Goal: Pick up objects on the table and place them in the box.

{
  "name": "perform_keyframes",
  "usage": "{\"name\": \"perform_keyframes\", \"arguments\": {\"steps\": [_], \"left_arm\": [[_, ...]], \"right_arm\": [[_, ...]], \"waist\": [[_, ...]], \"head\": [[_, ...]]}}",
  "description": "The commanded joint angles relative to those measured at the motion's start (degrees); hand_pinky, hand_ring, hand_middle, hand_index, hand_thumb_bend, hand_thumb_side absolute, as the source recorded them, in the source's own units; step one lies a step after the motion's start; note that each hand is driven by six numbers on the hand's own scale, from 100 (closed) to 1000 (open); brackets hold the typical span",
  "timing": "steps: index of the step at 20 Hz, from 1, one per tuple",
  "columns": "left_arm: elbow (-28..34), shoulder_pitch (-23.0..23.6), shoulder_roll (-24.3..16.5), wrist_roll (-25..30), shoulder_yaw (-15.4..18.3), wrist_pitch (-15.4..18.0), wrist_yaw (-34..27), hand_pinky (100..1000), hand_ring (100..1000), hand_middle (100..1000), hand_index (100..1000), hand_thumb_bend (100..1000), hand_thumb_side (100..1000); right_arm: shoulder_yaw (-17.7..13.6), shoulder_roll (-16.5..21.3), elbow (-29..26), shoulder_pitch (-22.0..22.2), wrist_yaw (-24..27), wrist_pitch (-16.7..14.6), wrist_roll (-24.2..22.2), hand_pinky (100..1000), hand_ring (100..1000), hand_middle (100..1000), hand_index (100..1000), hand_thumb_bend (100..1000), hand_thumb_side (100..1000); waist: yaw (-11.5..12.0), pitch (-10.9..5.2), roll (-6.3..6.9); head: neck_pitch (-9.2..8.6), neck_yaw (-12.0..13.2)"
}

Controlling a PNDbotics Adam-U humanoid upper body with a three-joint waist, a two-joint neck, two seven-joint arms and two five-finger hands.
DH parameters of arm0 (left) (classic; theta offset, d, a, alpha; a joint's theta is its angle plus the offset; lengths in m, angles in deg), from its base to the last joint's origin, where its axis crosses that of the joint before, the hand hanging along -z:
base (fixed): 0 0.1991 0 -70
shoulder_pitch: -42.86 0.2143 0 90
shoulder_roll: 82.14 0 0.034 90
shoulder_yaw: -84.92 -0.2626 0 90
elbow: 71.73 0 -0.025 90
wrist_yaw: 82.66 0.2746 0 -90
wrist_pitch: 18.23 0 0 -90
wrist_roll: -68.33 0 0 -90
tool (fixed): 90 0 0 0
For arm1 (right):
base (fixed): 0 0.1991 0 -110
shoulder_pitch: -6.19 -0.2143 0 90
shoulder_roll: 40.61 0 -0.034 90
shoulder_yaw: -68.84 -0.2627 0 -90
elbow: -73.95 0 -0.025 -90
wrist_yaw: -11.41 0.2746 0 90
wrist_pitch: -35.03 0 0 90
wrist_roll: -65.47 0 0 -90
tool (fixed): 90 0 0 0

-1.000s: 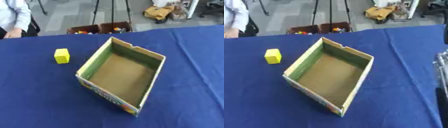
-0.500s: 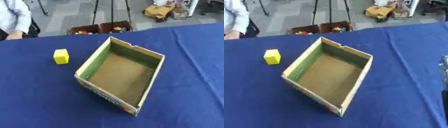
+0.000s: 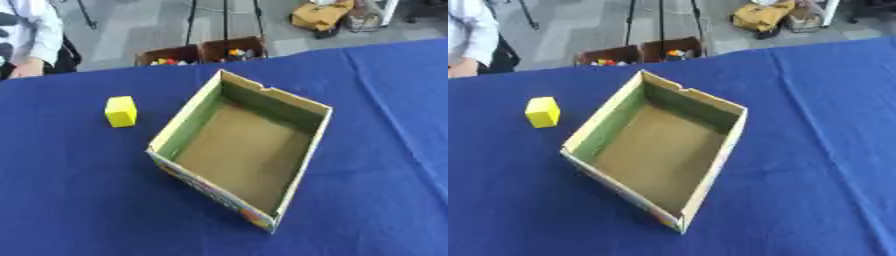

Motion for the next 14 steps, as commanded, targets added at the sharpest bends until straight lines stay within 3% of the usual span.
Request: {"name": "perform_keyframes", "arguments": {"steps": [1,9,11,14], "left_arm": [[-2.57,-2.60,-0.06,0.84,-0.01,1.26,3.83,788,890,978,1000,100,978],[-7.42,-6.46,3.95,1.46,-0.96,3.71,10.98,811,911,991,1000,100,970],[-8.30,-7.03,4.77,1.47,-1.13,3.93,12.62,815,916,996,1000,132,972],[-9.18,-7.62,5.77,1.23,-1.46,4.14,15.13,822,924,1000,1000,286,1000]], "right_arm": [[0.04,1.57,-1.01,-1.03,0.53,-0.08,-0.52,751,752,620,819,100,639],[0.13,1.49,-1.01,-1.35,0.98,-0.11,-1.00,753,751,618,819,100,637],[0.18,1.45,-1.01,-1.46,1.06,-0.13,-1.13,753,751,617,818,100,636],[0.16,1.39,-1.01,-1.61,1.12,-0.09,-1.23,754,751,615,817,100,632]], "waist": [[-0.24,0.02,1.03],[-1.03,0.52,1.22],[-1.21,0.68,1.24],[-1.53,0.96,1.32]], "head": [[-1.07,0.76],[-2.05,1.88],[-2.18,2.04],[-2.34,2.25]]}}
